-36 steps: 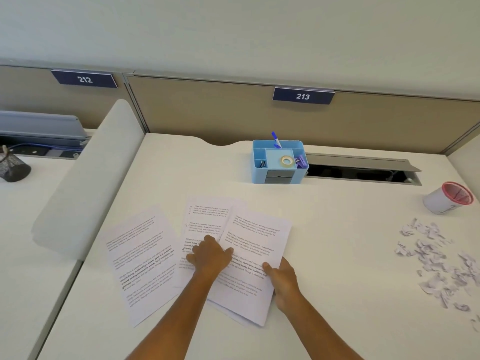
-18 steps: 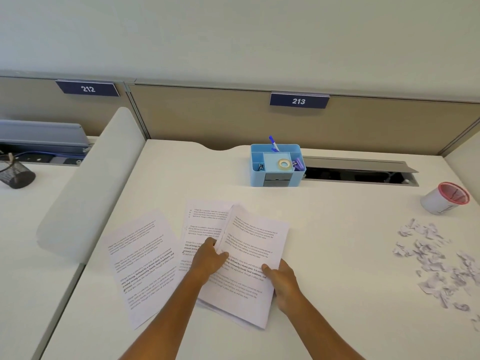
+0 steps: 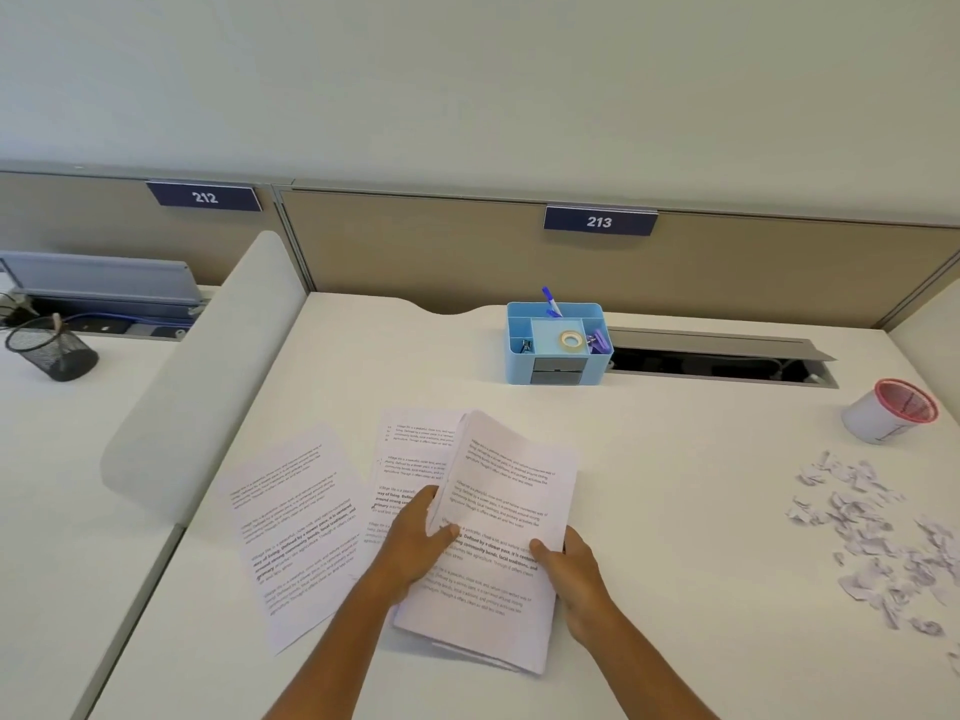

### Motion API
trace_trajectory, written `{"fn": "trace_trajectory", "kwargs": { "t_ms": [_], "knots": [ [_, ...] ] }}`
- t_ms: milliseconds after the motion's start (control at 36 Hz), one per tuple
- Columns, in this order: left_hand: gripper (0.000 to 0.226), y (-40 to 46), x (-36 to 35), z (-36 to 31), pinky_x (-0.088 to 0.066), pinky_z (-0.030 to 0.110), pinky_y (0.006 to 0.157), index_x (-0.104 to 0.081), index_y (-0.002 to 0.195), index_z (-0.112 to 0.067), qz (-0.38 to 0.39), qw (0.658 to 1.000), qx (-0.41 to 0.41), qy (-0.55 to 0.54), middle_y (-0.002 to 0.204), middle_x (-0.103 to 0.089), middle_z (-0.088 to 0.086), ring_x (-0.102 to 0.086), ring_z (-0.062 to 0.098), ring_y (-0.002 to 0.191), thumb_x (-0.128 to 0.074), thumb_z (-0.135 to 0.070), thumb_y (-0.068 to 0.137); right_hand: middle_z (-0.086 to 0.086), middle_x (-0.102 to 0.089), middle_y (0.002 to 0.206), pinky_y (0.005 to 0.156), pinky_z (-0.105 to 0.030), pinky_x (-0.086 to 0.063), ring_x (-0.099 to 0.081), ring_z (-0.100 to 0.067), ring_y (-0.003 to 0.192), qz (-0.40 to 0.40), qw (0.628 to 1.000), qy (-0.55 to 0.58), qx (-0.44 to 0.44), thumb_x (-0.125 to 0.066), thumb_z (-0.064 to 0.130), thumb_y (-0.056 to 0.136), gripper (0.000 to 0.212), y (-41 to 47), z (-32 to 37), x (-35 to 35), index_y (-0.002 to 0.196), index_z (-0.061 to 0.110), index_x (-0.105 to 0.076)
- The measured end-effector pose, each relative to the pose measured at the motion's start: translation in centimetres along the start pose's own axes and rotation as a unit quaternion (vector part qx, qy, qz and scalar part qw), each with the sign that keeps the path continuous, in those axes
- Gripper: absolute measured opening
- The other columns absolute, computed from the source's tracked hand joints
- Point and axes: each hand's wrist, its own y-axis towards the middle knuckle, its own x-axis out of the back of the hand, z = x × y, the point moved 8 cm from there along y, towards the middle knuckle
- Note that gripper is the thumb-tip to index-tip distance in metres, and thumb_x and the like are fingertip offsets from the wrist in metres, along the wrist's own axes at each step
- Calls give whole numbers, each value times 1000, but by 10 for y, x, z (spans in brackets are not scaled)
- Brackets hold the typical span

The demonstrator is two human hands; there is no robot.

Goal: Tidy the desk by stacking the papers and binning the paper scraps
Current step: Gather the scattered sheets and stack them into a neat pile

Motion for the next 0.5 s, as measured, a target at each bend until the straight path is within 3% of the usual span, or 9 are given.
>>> {"fn": "trace_trajectory", "kwargs": {
  "t_ms": [139, 306, 500],
  "knots": [
    [49, -18, 5, -1, -62, 50, 98, -59, 138, -37, -9, 995, -7, -99, 132, -73, -15, -72, 18, 121, -79, -27, 95, 5, -77, 120, 82, -28, -61, -75, -13, 105, -17, 998, -12, 63, -71, 13, 99, 26, -14, 22, 6, 121, 26, -65],
    [49, -33, 2, -14, -64, 50, 94, -57, 140, -34, -11, 986, -17, -168, 131, -74, -13, -73, 18, 119, -76, -20, 97, 5, -76, 122, 89, -37, -61, -75, -18, 111, 3, 996, 33, 82, -78, 8, 93, 58, -15, 37, 8, 136, 31, -48],
    [40, -38, -2, -36, -65, 37, 91, -55, 139, -40, -27, 992, -36, -118, 130, -71, -14, -70, 15, 119, -63, -19, 106, -1, -75, 123, 89, -42, -62, -73, -22, 110, -17, 991, 36, 129, -69, -1, 94, 42, -20, 57, 10, 125, 25, -60]
  ]
}}
